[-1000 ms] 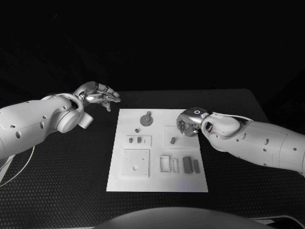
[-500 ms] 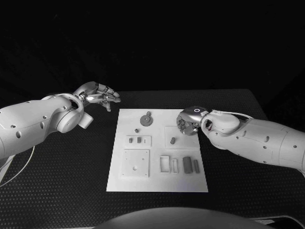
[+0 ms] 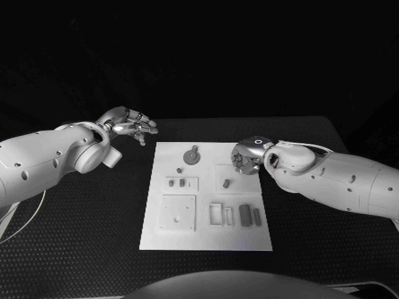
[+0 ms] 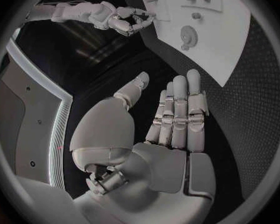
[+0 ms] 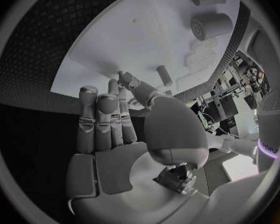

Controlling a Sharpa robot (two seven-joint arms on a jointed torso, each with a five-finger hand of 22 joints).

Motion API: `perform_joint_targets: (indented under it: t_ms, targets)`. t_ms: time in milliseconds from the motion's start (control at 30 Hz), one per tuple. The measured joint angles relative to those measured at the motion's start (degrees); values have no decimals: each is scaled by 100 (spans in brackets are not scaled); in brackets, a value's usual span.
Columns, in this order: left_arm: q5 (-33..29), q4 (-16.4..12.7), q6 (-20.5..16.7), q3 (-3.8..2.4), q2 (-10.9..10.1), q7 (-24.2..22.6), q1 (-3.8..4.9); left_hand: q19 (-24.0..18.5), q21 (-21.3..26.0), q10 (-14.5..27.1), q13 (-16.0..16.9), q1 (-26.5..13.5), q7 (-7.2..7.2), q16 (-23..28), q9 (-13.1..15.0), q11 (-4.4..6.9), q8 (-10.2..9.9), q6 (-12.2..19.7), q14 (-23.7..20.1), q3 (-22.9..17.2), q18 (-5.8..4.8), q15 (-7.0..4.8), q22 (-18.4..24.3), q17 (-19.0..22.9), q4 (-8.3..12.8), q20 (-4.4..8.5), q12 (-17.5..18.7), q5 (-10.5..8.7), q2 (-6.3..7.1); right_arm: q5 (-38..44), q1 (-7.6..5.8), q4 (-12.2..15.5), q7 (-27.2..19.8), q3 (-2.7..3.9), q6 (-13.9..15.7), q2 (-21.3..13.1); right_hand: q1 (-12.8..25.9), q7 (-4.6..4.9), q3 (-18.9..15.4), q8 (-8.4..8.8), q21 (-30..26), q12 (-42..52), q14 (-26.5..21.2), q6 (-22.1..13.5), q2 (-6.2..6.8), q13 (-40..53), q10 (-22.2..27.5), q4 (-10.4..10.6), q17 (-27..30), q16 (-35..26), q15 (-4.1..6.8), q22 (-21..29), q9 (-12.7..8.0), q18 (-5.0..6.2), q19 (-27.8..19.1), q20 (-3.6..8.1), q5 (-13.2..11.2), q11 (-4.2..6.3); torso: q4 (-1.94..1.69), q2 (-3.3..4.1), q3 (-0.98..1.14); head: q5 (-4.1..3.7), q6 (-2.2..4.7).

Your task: Assemble the parts on the task board

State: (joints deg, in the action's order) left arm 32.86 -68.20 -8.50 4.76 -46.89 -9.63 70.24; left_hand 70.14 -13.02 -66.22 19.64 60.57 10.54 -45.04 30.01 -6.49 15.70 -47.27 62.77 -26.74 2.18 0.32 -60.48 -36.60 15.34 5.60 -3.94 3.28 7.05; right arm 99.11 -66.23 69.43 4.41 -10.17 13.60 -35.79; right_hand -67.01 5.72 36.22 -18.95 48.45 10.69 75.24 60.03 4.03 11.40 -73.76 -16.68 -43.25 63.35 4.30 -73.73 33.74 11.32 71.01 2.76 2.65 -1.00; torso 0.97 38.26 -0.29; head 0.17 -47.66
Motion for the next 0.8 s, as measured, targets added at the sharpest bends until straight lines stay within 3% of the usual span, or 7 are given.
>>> perform_joint_targets:
  t_ms: [433, 600, 800]
  targets:
    - [0, 8, 6, 0, 1, -2, 0, -2, 0, 17, 0, 0, -1, 0, -5, 18, 0, 0, 0, 0, 0, 0, 0, -5, 0, -2, 0, 0, 0, -101, -168, 191, 11, 66, -33, -141, -6, -9, -3, 0, 0, -5, 1, -10, -5, 10, 0, -3, 1, 0, 1, -5, 13, 1, -6, -7, -5, 0, 1, -2, 0, 3, 13]
    - [0, 13, 5, 0, -9, -5, 0, -9, 0, 17, 0, 0, -1, 0, -5, 18, 0, 0, 0, 0, 0, 0, 0, -10, 0, -9, 0, 0, 0, -220, -264, 366, 13, 156, -71, -250, -12, -10, -8, 2, 0, -6, 2, -10, -11, 10, 0, -8, 1, 0, 3, -4, 23, 1, 11, 10, -22, 0, 1, -3, -1, 9, 29]
    - [-5, 11, -1, 0, -9, -15, 0, -10, 0, 17, 5, 0, -2, -1, -5, 18, 0, 1, 0, 0, 0, 0, 0, -15, 0, -10, 0, 0, 0, -378, -301, 738, 4, 191, -69, -326, -12, -11, -9, 7, 0, -6, 3, -11, -11, 11, 0, -8, 1, 0, 5, -9, 23, 0, 12, 10, -22, 0, 5, -4, -5, 35, 70]
